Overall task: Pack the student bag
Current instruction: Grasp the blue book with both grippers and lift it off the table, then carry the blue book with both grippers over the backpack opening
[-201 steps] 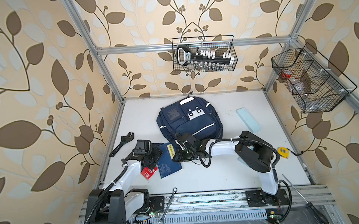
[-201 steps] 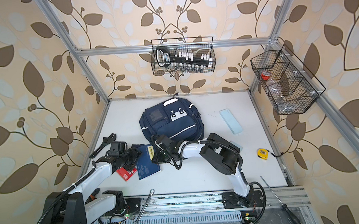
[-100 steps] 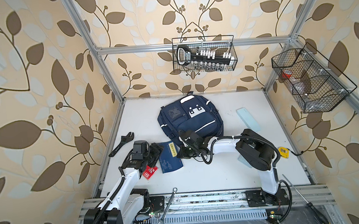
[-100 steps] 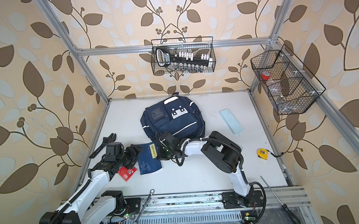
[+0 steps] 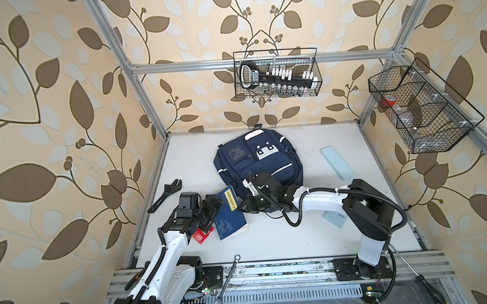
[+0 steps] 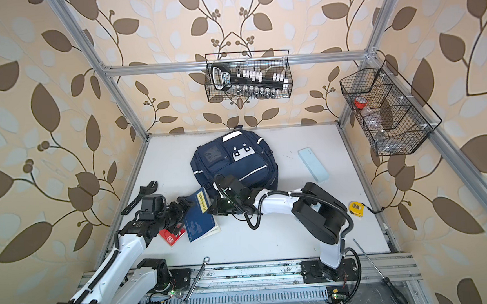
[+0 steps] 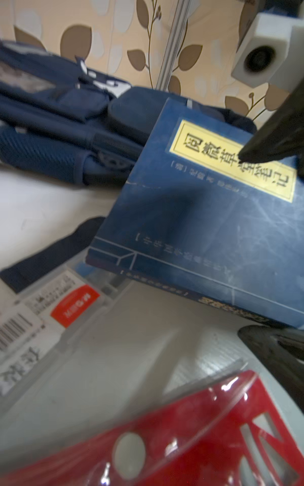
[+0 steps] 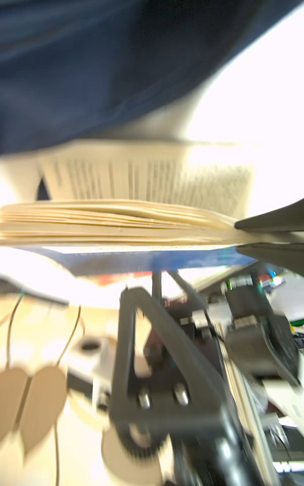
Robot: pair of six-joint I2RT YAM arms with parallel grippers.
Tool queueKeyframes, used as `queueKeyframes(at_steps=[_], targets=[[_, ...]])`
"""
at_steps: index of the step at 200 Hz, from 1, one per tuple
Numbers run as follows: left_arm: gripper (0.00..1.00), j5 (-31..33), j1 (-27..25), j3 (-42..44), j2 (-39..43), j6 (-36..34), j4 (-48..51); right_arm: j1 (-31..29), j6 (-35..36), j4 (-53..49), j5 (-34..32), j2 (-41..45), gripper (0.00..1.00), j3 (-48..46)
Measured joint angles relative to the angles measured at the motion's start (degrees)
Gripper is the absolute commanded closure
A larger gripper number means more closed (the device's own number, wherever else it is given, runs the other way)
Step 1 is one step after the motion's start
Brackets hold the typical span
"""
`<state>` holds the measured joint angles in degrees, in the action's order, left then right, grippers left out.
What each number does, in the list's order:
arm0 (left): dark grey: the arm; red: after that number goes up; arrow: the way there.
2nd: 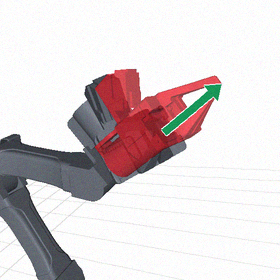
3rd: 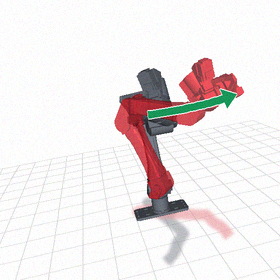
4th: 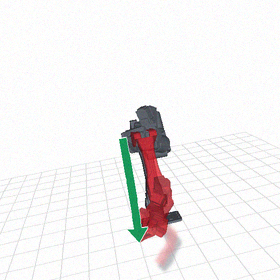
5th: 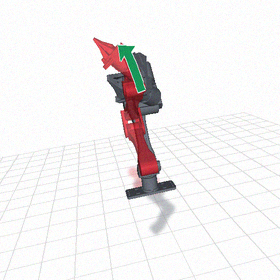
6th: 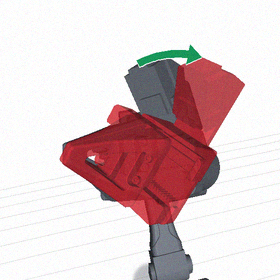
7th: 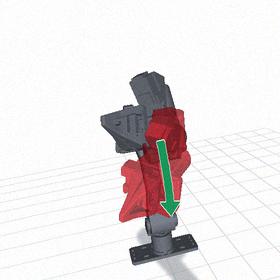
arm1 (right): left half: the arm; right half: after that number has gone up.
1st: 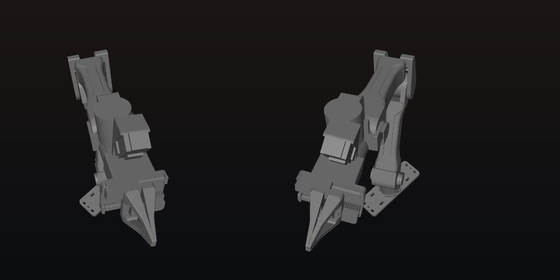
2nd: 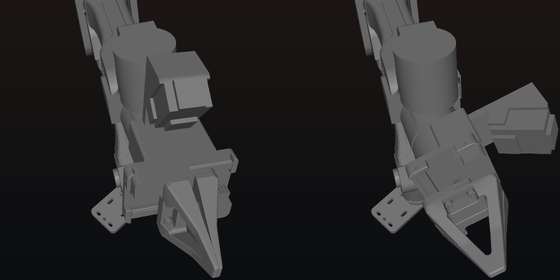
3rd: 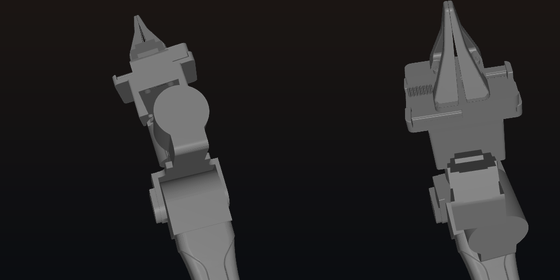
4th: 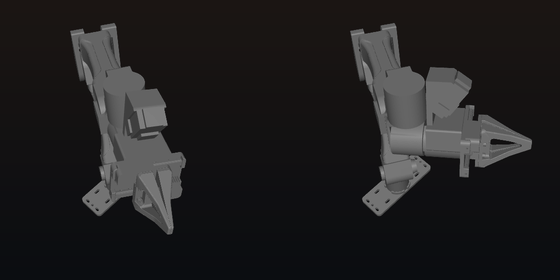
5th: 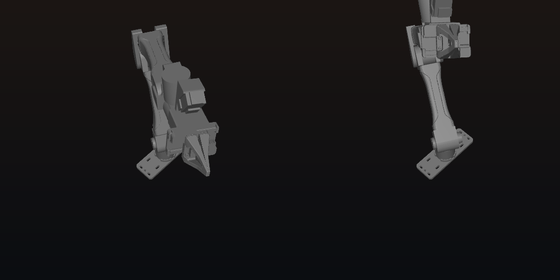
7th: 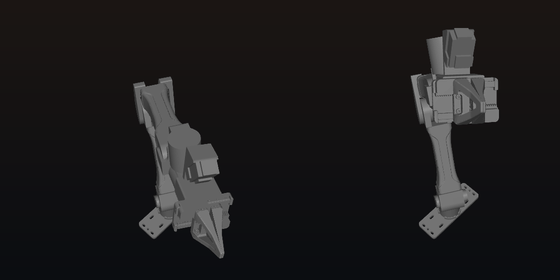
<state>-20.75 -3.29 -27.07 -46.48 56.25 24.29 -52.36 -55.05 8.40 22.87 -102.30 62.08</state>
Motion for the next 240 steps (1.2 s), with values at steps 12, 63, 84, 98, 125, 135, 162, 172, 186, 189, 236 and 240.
queueKeyframes(at_steps=[12,63,84,98,125,135,162,172,186,189,236,240], targets=[[0.02,-0.4,0.0,-3.6,1.8,0.1,1.2,0.3,0.0,0.0,-0.6,3.8,1.0,0.0],[0.01,-6.7,0.0,-16.6,5.8,-0.5,-0.4,5.7,0.0,0.0,-1.9,22.0,1.0,-3.0],[0.01,-12.7,0.0,-16.6,6.3,0.3,-4.7,7.5,0.0,0.1,-1.4,27.2,1.0,-3.2],[0.01,-17.4,-0.1,-15.8,6.1,2.2,-11.0,7.6,-0.5,0.6,-0.3,28.9,1.0,-3.5],[0.08,-23.7,-0.6,-15.7,5.0,4.4,-19.1,7.4,-2.0,2.6,2.7,30.6,1.0,-5.8],[0.13,-25.3,-1.0,-15.7,4.3,4.9,-21.1,7.4,-2.4,2.8,3.7,30.6,1.0,-6.4],[0.24,-27.5,-2.6,-13.7,1.8,7.0,-28.2,7.4,-3.1,3.1,5.7,30.5,1.0,-6.7],[0.3,-27.8,-4.0,-12.6,0.9,8.1,-30.2,7.4,-3.2,3.4,6.3,30.4,1.0,-6.7],[0.48,-27.9,-6.4,-11.9,-0.4,8.8,-31.3,7.4,-3.5,3.9,6.9,30.2,1.0,-6.8],[0.51,-27.9,-6.9,-11.9,-0.7,8.2,-31.6,7.4,-3.7,4.0,7.0,30.1,1.0,-6.8],[1.0,-26.3,-8.8,-11.9,-1.7,7.8,-32.4,8.0,-3.3,3.4,7.3,30.2,0.96,-7.0],[1.0,-26.3,-8.8,-12.0,-1.8,7.8,-32.5,8.1,-3.0,3.0,7.3,30.4,0.87,-7.0]])
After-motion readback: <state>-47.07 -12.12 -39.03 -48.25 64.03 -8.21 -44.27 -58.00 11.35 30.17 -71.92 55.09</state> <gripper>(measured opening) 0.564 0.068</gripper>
